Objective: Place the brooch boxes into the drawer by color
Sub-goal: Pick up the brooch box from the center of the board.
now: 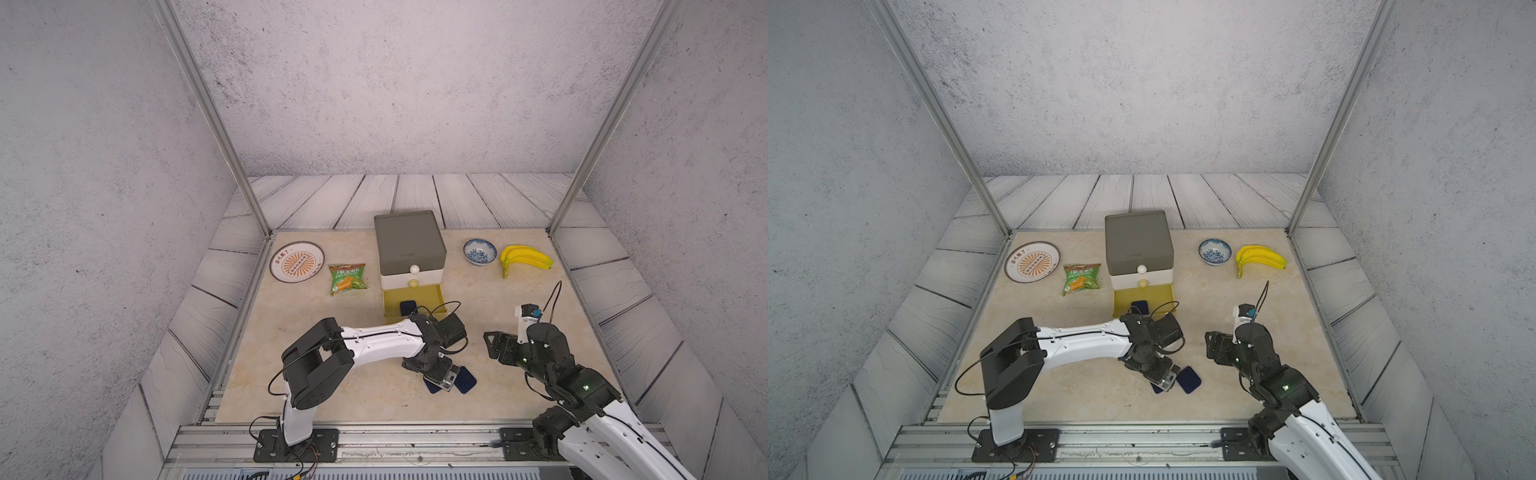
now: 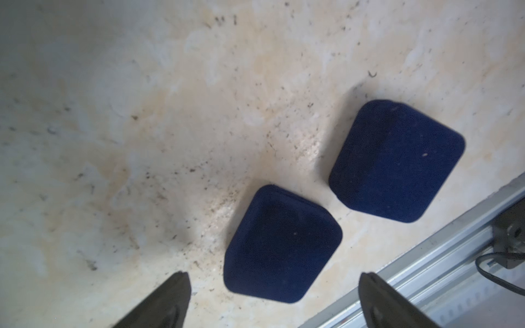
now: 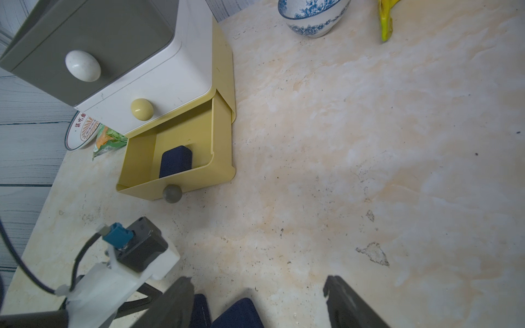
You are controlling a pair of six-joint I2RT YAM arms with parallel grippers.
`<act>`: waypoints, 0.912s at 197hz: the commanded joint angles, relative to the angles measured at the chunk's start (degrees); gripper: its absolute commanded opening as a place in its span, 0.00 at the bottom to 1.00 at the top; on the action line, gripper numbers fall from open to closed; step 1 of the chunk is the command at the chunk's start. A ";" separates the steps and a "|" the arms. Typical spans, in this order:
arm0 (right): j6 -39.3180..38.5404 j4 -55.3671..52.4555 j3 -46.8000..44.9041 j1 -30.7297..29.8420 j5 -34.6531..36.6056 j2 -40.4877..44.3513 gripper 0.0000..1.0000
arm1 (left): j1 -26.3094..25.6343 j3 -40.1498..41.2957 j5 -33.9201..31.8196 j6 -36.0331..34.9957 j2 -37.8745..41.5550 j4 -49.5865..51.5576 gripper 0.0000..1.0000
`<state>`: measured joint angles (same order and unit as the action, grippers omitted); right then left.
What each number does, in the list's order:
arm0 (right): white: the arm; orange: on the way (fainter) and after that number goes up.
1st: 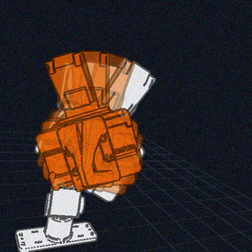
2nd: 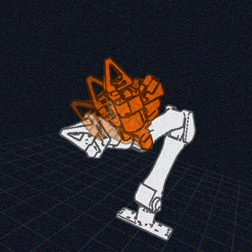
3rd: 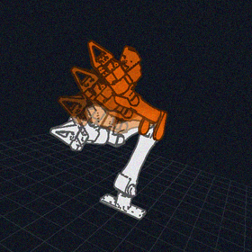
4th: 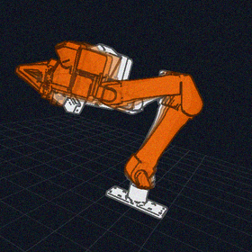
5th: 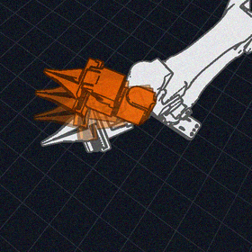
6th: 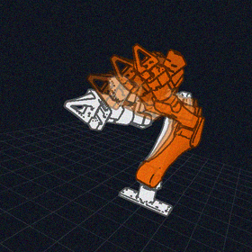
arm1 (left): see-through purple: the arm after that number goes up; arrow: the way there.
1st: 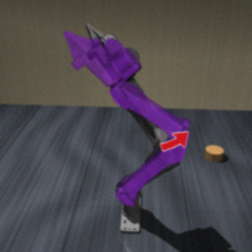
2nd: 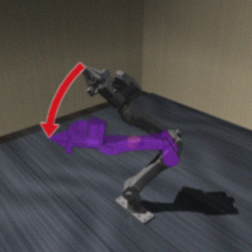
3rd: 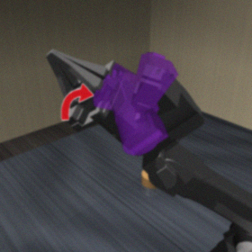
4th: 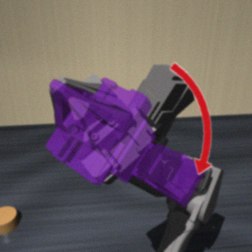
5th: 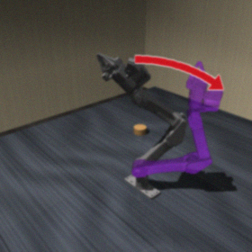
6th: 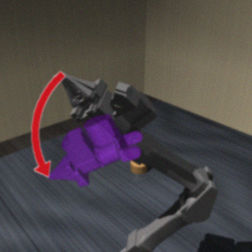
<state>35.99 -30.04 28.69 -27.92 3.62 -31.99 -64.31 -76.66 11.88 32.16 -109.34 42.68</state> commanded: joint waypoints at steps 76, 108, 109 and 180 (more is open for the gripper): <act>-0.83 0.00 0.32 0.49 1.21 -1.48 0.79 | -0.79 -1.72 0.86 0.15 -5.01 1.65 0.88; -0.88 -0.01 0.57 0.58 1.22 -1.67 0.79 | -0.90 -1.53 0.22 0.44 -4.83 2.15 0.79; -0.90 -0.01 0.58 0.58 1.22 -1.67 0.79 | -0.90 -1.55 0.19 0.44 -4.74 2.15 0.78; -0.84 0.07 1.01 0.77 0.78 -1.93 0.79 | -0.99 -0.57 -1.59 0.59 -2.96 3.69 0.57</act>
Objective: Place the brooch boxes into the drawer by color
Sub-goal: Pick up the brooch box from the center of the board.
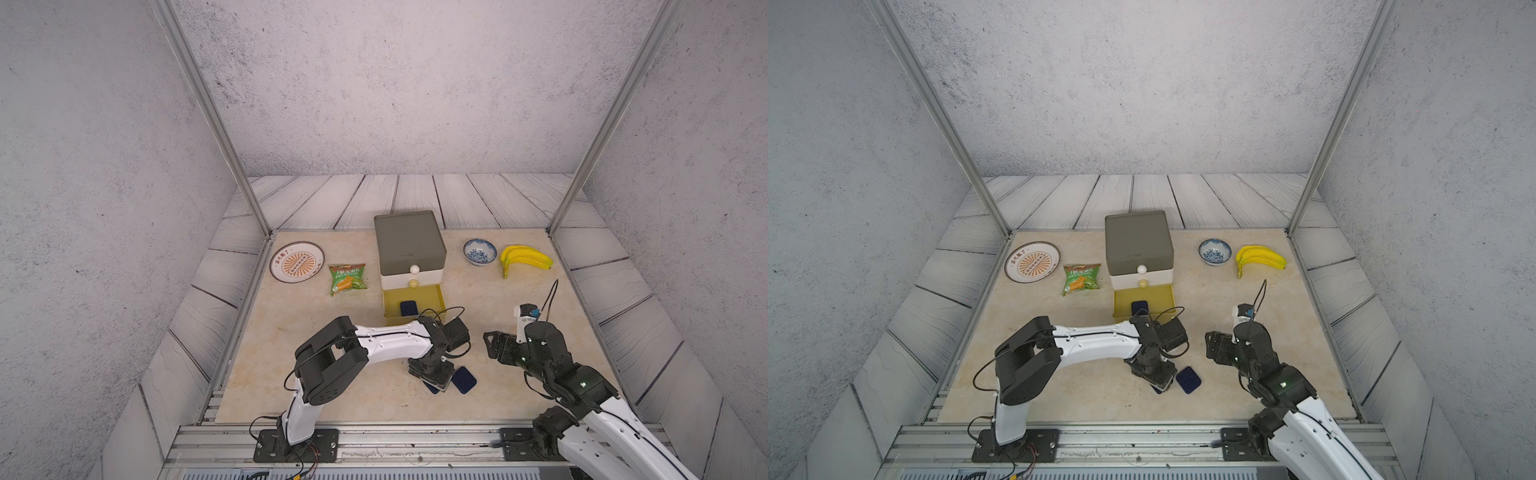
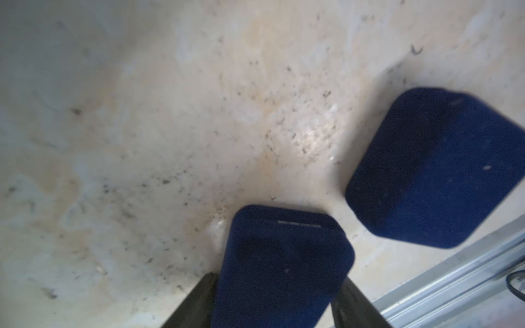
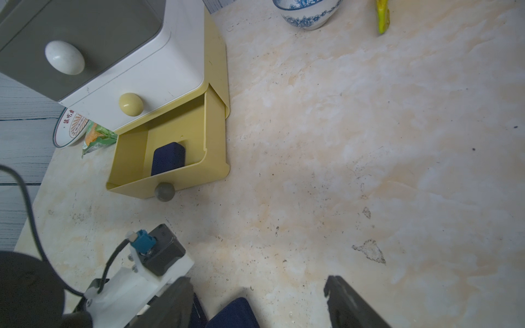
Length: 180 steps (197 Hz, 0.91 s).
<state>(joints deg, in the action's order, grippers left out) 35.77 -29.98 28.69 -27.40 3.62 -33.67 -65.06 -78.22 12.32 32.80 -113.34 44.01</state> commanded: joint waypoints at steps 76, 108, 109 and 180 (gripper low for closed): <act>-0.07 5.02 4.65 1.39 -11.98 -4.53 0.79 | -0.16 -3.42 -14.31 -2.49 16.36 11.04 0.56; -0.65 7.65 10.61 2.28 -22.61 -8.07 0.79 | -0.02 -4.26 -16.18 -7.32 22.00 12.09 0.57; -0.67 7.74 10.74 2.32 -23.27 -8.16 0.79 | 0.00 -4.24 -16.18 -7.53 22.19 12.08 0.57; -3.82 5.17 26.16 1.97 -50.41 -23.07 0.78 | 0.28 6.99 -17.24 -18.36 39.66 0.16 0.57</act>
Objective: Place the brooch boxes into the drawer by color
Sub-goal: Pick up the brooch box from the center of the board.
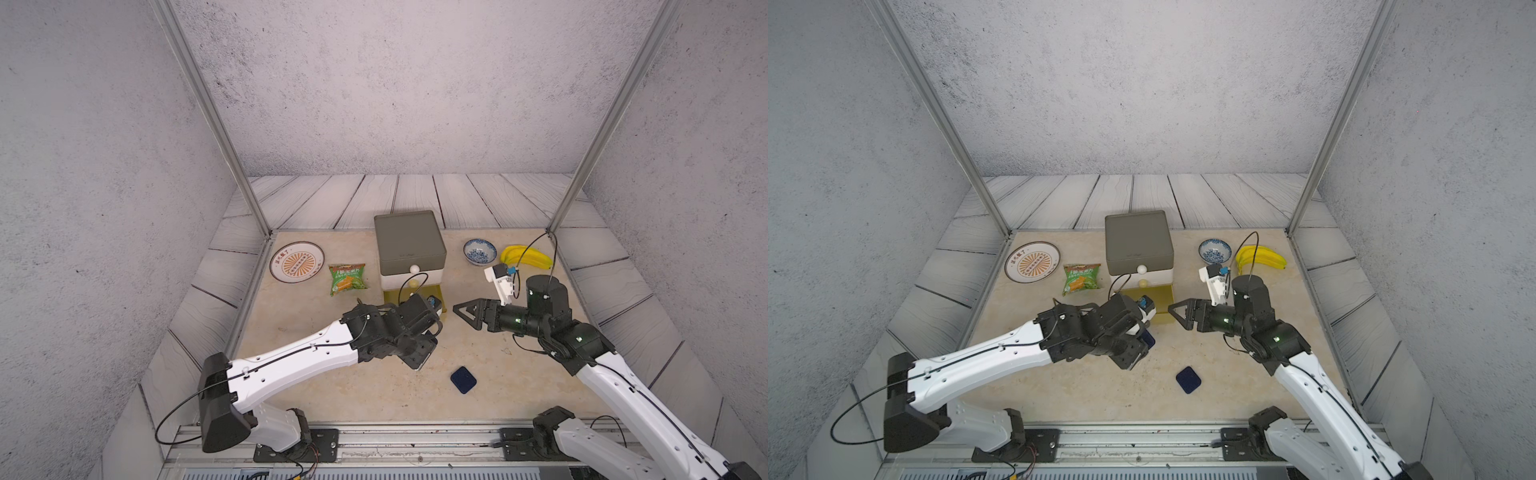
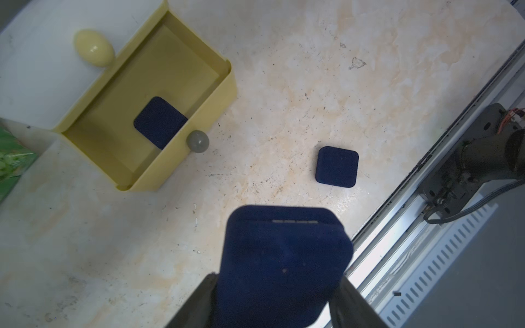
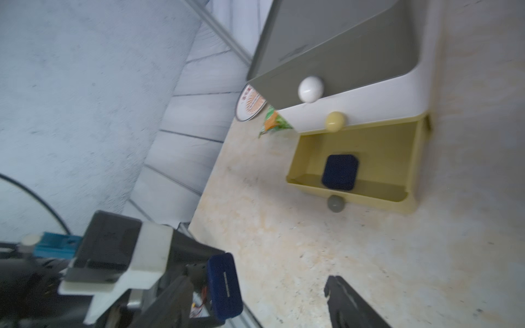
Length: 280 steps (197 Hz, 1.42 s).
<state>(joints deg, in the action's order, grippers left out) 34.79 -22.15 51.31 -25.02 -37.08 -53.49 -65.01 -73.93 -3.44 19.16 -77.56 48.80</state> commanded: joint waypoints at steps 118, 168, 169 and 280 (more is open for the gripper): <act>-1.64 0.62 6.94 -14.52 -5.77 -12.06 0.57 | 0.75 5.80 -2.22 -6.57 10.10 -4.52 0.57; -2.02 0.62 7.40 -17.04 -3.84 -14.09 0.46 | 0.83 5.20 -2.38 -6.85 9.90 -4.06 0.57; -2.06 0.62 7.40 -17.06 -3.81 -14.13 0.46 | 0.80 5.20 -2.37 -6.85 9.89 -4.10 0.57; -2.20 -2.87 8.91 -15.58 8.25 -11.91 0.08 | 5.90 4.39 -7.89 -4.44 11.82 -1.20 0.98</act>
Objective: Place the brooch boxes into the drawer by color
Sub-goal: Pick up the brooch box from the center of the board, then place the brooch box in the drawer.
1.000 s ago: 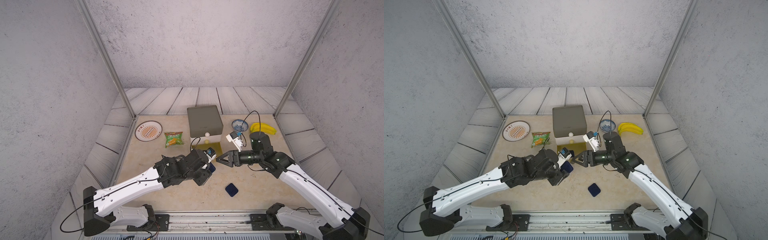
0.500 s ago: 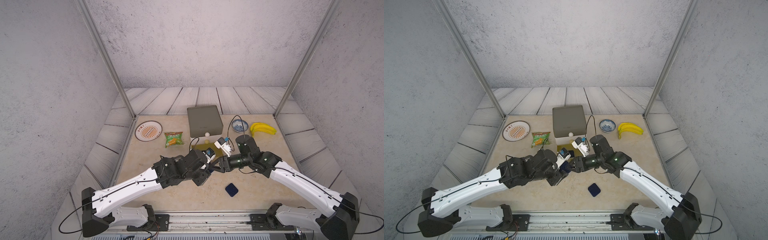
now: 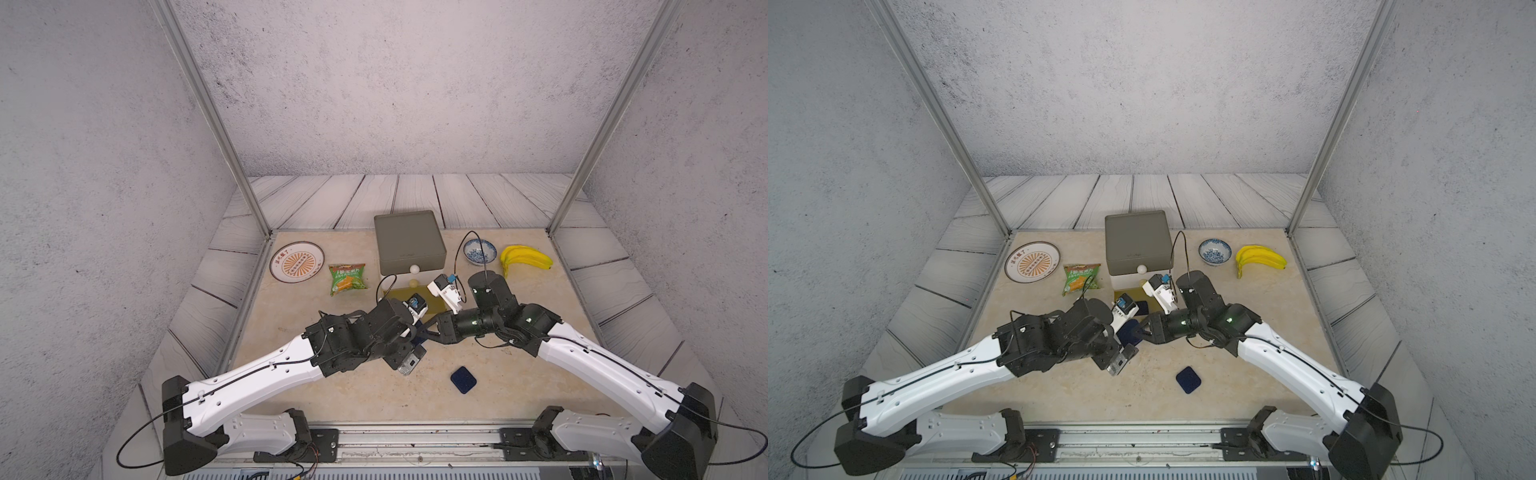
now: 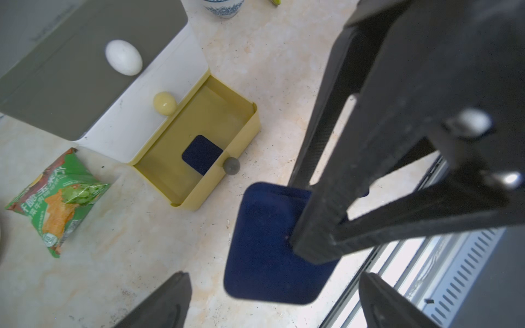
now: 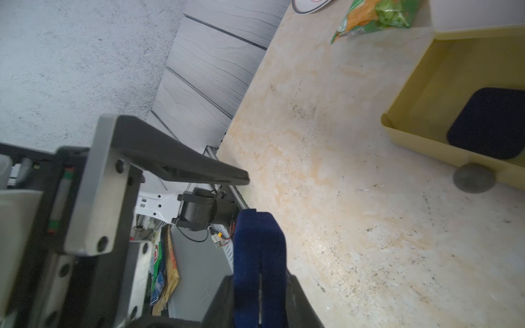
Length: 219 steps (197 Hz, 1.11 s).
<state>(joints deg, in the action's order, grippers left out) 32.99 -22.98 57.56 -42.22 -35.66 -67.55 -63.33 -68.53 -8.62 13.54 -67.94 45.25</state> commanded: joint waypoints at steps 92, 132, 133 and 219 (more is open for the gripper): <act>-0.82 4.88 -0.96 11.14 17.98 -5.98 0.08 | 28.34 8.18 8.21 9.33 9.58 0.86 0.98; -2.04 8.25 0.53 12.75 19.88 -12.80 0.07 | 28.70 11.62 9.82 11.75 12.07 0.27 0.98; -2.09 8.24 0.62 12.81 19.86 -13.01 0.06 | 28.70 11.69 9.84 11.72 12.15 0.27 0.98; -3.11 15.23 4.50 13.43 20.13 -26.97 0.06 | 28.70 14.39 11.37 12.11 15.21 0.84 0.98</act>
<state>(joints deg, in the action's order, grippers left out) 30.81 -11.42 59.86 -29.04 -16.49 -92.92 -35.00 -55.29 2.33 24.97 -53.65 46.02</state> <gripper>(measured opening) 0.260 0.984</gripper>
